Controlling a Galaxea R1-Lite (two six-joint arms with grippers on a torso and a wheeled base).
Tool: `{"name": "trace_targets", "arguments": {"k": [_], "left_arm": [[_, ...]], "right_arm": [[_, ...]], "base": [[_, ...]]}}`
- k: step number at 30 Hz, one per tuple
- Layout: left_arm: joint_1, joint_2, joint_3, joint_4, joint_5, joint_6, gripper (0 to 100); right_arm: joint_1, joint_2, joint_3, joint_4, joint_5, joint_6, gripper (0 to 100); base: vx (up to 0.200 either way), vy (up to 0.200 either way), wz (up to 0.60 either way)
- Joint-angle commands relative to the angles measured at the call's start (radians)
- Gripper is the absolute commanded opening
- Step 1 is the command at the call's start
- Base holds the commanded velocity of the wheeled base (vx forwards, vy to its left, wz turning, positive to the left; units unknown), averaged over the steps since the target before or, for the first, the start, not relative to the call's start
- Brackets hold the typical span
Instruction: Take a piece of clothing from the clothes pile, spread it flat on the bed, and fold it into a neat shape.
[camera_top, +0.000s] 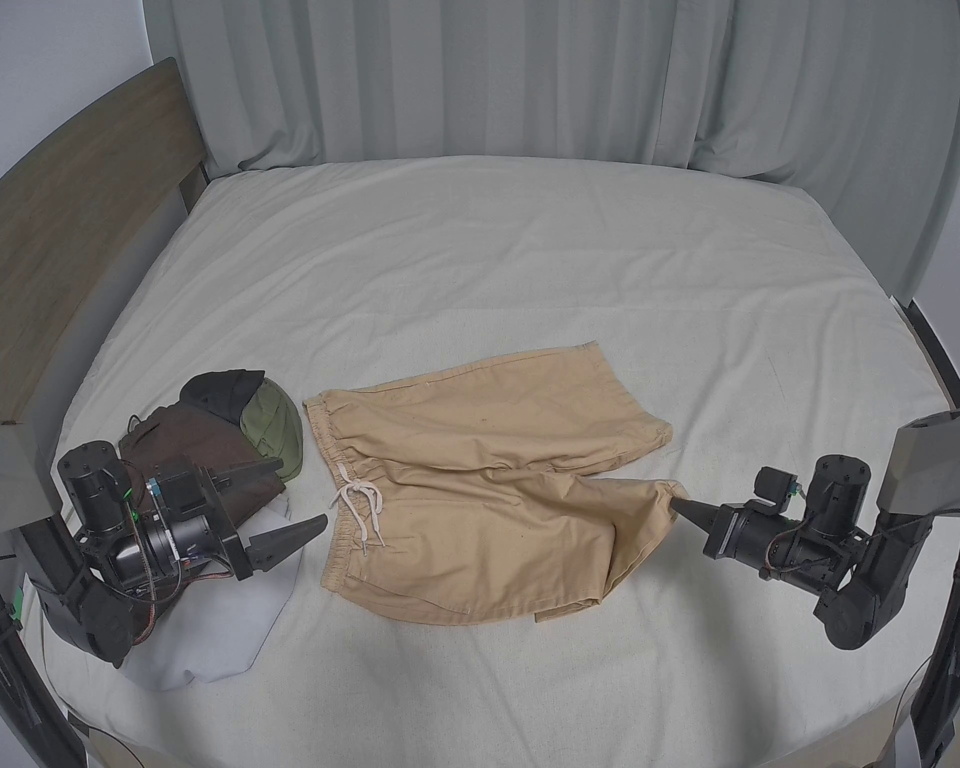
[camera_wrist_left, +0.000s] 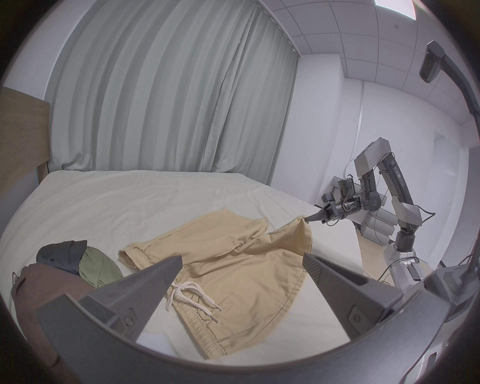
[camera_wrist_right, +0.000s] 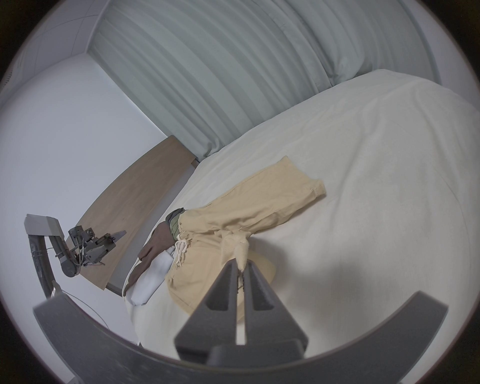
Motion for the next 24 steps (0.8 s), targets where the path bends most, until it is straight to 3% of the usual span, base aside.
{"name": "trace_targets", "arguments": {"k": [1, 24], "left_arm": [[0.0, 0.002, 0.0, -0.001, 0.0, 0.0, 100], [0.0, 0.001, 0.006, -0.001, 0.0, 0.0, 100]], "right_arm": [[-0.018, 0.008, -0.025, -0.001, -0.003, 0.0, 0], [-0.078, 0.09, -0.127, -0.002, -0.034, -0.088, 0]], "base": [[0.0, 0.0, 0.0], [0.0, 0.0, 0.0]]}}
